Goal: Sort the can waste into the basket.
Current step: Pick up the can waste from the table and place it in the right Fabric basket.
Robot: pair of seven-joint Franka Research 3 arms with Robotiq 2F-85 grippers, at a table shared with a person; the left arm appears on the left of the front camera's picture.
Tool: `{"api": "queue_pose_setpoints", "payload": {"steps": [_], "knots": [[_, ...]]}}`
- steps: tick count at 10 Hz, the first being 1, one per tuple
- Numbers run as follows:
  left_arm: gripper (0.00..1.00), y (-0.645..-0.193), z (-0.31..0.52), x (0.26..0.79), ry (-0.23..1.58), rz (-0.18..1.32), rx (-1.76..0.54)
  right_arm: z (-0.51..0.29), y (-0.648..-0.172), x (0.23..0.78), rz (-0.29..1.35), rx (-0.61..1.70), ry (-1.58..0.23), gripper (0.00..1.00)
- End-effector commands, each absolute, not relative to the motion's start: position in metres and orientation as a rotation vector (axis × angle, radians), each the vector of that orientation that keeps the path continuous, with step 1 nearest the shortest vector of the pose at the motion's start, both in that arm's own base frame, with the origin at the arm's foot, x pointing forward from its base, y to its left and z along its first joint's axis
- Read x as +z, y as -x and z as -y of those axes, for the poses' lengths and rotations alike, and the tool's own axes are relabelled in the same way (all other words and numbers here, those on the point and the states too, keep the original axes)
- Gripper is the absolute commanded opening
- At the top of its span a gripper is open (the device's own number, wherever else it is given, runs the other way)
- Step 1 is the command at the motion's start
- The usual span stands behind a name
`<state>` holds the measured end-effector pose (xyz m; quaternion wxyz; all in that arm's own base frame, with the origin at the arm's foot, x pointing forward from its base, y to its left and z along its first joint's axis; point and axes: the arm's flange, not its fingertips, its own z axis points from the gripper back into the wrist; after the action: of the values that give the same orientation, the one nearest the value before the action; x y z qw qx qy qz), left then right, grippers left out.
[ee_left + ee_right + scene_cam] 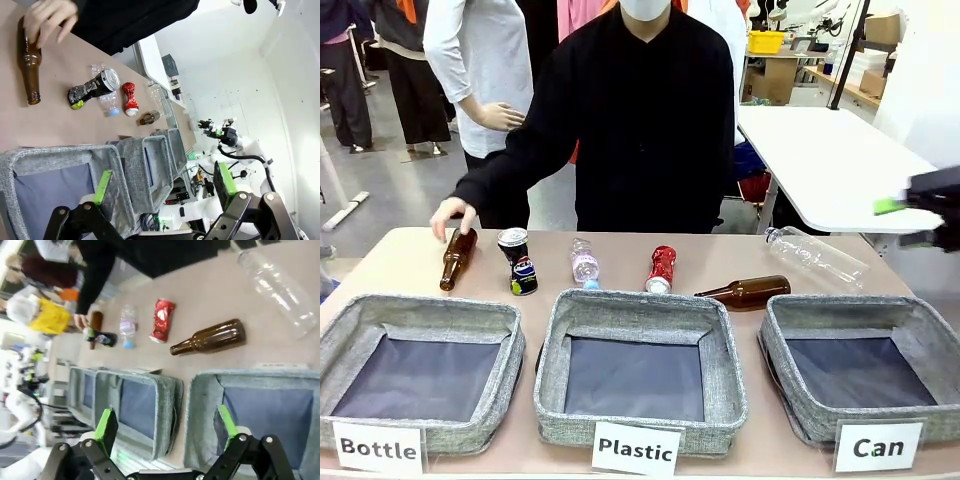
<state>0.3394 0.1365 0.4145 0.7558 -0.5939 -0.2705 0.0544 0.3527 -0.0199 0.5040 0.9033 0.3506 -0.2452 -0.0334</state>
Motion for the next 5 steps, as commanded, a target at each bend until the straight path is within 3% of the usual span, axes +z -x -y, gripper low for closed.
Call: {"api": "queue_pose_setpoints", "payload": {"steps": [1, 3, 5], "knots": [[1.00, -0.338, -0.138, 0.415, 1.298, 0.603, 0.094, -0.040, -0.389, 0.516, 0.451, -0.051, -0.540, 1.00], [1.00, -0.338, -0.138, 0.415, 1.298, 0.603, 0.094, -0.100, -0.408, 0.518, 0.488, 0.010, -0.407, 1.00], [1.00, -0.338, -0.138, 0.415, 1.298, 0.603, 0.094, -0.110, -0.396, 0.519, 0.475, 0.076, -0.327, 1.00]]}}
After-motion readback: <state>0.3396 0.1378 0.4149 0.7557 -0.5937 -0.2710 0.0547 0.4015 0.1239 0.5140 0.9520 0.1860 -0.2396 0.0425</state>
